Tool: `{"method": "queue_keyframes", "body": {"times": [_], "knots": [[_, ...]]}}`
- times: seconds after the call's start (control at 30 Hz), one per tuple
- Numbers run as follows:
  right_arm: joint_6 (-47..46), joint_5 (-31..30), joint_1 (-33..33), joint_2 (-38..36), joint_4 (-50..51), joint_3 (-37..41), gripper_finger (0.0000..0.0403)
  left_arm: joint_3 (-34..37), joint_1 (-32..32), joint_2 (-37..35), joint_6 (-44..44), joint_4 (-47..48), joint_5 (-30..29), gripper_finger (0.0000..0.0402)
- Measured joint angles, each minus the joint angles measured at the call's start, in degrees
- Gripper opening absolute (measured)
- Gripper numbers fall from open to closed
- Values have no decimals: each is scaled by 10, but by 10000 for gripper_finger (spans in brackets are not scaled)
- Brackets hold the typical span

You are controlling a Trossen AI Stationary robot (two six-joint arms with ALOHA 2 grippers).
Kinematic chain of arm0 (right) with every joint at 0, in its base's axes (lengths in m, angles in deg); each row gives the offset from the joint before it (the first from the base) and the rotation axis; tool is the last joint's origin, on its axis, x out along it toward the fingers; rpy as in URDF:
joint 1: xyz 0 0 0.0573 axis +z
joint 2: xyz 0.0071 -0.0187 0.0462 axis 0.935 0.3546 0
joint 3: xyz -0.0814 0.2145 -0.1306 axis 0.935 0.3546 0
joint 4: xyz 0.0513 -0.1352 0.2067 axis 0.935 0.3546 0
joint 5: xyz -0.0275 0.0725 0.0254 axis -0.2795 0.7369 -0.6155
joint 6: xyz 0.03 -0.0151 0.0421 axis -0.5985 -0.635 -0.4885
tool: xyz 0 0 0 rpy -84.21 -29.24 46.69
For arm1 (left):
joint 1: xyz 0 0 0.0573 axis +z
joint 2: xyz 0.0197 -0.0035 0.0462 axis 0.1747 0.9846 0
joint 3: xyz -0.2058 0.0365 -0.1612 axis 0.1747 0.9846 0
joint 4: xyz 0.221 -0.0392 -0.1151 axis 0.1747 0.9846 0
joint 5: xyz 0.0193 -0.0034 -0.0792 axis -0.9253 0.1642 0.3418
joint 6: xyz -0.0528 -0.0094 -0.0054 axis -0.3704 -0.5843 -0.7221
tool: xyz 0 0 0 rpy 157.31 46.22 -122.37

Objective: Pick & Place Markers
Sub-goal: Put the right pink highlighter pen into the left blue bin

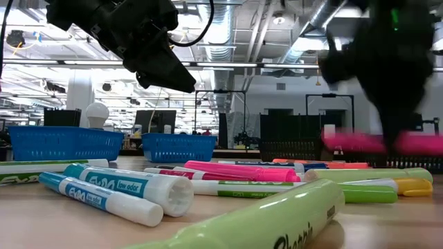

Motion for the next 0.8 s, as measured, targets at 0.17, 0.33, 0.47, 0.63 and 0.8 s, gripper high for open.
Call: {"method": "queue_keyframes", "body": {"times": [0.17, 0.33, 0.47, 0.63, 0.8], "knots": [[83, -124, 1, -54, -57, -20, 50, 0, 0, 0, 1, -5, 0, 127], [253, -269, -8, -63, -180, -20, 74, 0, 0, 0, 18, -15, 0, 127], [404, -273, -35, -44, -313, -20, 65, 0, 0, 0, 54, -46, 1, 127], [516, -183, -82, -40, -426, -21, 63, 0, 0, -2, 106, -109, 6, 127], [525, -90, -110, -42, -431, -21, 68, 0, 0, -11, 133, -148, 6, 127]]}}
